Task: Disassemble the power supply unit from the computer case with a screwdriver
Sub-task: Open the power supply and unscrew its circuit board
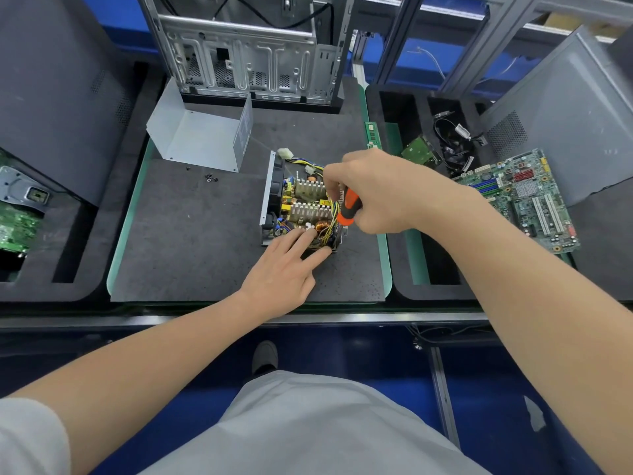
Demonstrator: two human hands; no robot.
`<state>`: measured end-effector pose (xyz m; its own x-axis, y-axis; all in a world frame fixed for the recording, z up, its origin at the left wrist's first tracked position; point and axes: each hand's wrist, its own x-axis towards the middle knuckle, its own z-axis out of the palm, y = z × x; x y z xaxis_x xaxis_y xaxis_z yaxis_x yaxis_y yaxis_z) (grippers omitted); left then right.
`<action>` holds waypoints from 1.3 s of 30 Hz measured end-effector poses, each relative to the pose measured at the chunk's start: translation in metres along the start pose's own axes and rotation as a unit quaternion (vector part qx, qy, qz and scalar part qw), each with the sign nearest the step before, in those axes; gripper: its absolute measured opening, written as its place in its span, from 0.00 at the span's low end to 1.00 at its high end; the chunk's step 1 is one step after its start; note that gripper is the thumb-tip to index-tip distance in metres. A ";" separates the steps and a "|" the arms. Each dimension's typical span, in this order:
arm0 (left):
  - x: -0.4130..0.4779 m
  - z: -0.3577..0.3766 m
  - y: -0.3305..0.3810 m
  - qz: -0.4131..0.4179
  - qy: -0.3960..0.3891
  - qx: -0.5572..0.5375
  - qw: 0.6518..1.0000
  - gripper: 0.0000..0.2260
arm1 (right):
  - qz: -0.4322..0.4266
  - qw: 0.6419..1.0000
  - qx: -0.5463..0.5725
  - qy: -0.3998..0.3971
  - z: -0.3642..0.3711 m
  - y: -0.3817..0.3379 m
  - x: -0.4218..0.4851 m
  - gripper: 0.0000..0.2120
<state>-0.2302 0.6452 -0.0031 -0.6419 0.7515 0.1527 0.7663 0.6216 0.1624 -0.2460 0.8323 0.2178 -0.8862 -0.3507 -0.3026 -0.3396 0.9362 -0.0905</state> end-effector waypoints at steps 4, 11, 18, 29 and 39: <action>0.000 0.001 -0.001 0.006 0.009 0.002 1.000 0.21 | 0.106 0.989 -0.083 0.055 0.008 -0.011 0.006 0.23; 0.000 0.002 -0.001 0.001 0.001 0.001 1.000 0.22 | -0.001 1.000 -0.016 0.019 -0.001 -0.009 0.003 0.07; -0.001 0.002 -0.002 0.000 -0.001 -0.002 1.000 0.22 | -0.038 0.998 0.048 -0.006 0.001 -0.004 -0.003 0.20; -0.001 0.002 -0.002 0.001 -0.002 -0.006 1.000 0.21 | 0.051 0.998 -0.008 0.019 0.002 -0.012 0.004 0.07; -0.001 0.001 -0.002 0.003 0.003 -0.006 1.000 0.21 | -0.039 0.999 0.008 -0.031 -0.008 -0.010 -0.002 0.19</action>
<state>-0.2310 0.6439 -0.0048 -0.6382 0.7531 0.1598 0.7692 0.6150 0.1733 -0.2432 0.8231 0.2270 -0.8357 -0.4217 -0.3518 -0.4016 0.9062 -0.1322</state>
